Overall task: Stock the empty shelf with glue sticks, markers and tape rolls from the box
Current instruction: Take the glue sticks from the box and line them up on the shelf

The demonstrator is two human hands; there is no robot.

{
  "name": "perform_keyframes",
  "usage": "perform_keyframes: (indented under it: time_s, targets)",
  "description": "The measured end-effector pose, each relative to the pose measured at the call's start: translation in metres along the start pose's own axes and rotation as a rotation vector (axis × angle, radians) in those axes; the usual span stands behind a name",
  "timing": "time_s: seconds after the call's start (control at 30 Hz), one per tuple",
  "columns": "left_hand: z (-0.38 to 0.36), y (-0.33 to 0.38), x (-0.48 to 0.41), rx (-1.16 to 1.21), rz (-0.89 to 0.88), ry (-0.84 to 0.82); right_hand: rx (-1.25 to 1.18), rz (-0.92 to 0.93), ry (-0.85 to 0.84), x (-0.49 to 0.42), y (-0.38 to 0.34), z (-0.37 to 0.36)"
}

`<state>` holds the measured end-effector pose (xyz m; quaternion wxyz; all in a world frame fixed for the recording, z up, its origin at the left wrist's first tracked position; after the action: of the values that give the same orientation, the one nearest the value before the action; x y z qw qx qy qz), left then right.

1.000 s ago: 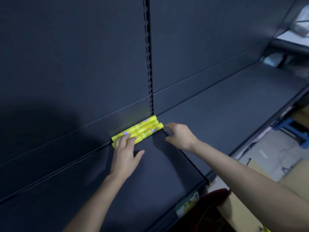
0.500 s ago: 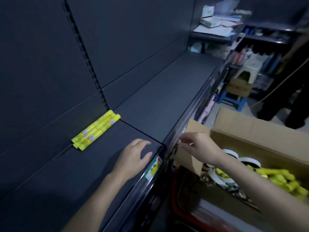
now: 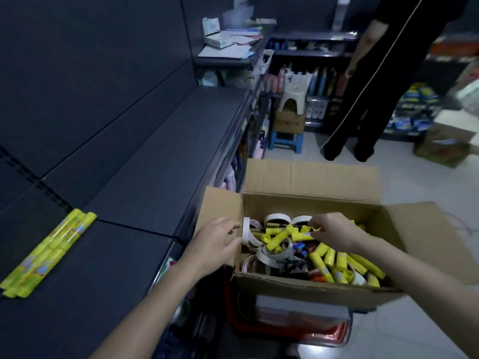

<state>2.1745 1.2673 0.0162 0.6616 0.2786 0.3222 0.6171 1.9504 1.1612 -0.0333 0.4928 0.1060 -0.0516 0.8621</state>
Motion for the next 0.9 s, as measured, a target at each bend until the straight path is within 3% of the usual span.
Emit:
perform_keyframes:
  time_s: [0.37, 0.67, 0.9]
  targets:
    - [-0.093, 0.02, -0.085, -0.172, 0.063, -0.343, 0.04, -0.069, -0.147, 0.005, 0.096, -0.043]
    - [-0.197, 0.007, -0.125, -0.332, 0.165, -0.62, 0.158, 0.104, -0.219, -0.029, 0.101, -0.064]
    - [-0.257, 0.004, -0.144, -0.363, 0.248, -0.595, 0.005, -0.104, -0.23, -0.029, 0.136, -0.091]
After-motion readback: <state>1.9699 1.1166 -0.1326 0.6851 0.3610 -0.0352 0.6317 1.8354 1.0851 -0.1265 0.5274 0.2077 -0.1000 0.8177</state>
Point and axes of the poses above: each hand's wrist, its own x-axis away from the middle knuckle, its own z-axis out of the back of the hand, y = z × x, the point moved 10 cm from there along -x, towards the middle knuckle, and after that the axes turned 15 degrees about x, right-handed, at the moved point
